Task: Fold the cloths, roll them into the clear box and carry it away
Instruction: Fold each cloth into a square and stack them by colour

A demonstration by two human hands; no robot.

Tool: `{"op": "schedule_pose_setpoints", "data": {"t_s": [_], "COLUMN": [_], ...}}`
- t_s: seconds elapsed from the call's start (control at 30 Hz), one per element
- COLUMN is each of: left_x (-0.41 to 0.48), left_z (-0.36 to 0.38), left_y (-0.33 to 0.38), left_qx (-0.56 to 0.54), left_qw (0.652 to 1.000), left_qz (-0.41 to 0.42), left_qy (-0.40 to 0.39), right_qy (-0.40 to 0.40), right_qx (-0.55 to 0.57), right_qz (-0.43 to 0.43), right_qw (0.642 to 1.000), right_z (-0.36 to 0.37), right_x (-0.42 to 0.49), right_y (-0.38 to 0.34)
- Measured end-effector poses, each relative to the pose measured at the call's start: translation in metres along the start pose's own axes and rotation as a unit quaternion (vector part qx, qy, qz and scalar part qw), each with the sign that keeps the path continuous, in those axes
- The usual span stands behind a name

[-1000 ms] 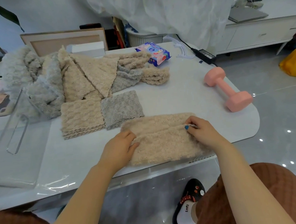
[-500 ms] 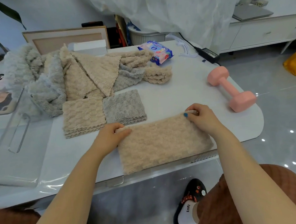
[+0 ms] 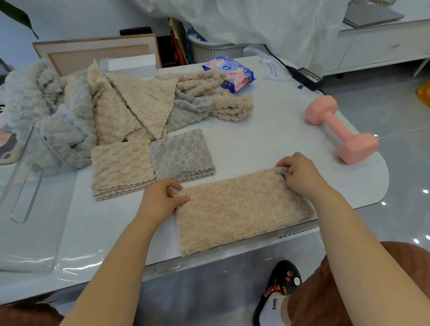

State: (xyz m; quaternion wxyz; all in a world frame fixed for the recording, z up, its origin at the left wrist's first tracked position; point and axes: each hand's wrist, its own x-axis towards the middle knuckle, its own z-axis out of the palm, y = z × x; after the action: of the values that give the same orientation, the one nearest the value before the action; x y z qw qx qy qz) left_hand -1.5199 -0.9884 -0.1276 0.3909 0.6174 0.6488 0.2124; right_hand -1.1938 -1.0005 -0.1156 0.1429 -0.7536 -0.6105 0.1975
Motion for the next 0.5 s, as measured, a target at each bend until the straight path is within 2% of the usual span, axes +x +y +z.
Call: {"op": "schedule_pose_setpoints", "data": {"t_s": [0.2,0.4,0.5], "left_x": [-0.003,-0.008,-0.008], "left_z": [0.002,-0.001,-0.004], "left_y": [0.006,0.005,0.007], "left_qx": [0.013,-0.012,-0.018], "left_qw": [1.000,0.999,0.999], "left_qz": [0.027,0.048,0.041], "left_qy": [-0.003,0.012,0.027], "right_qy": [-0.048,0.035,0.060], "right_qx": [-0.007,0.115,0.141], "right_qz": [0.015,-0.001,0.007], "right_qw": [0.999,0.993,0.988], "right_z": [-0.006,0.001,0.004], "right_x": [-0.002,-0.016,-0.017], "right_y": [-0.005,0.008,0.011]}}
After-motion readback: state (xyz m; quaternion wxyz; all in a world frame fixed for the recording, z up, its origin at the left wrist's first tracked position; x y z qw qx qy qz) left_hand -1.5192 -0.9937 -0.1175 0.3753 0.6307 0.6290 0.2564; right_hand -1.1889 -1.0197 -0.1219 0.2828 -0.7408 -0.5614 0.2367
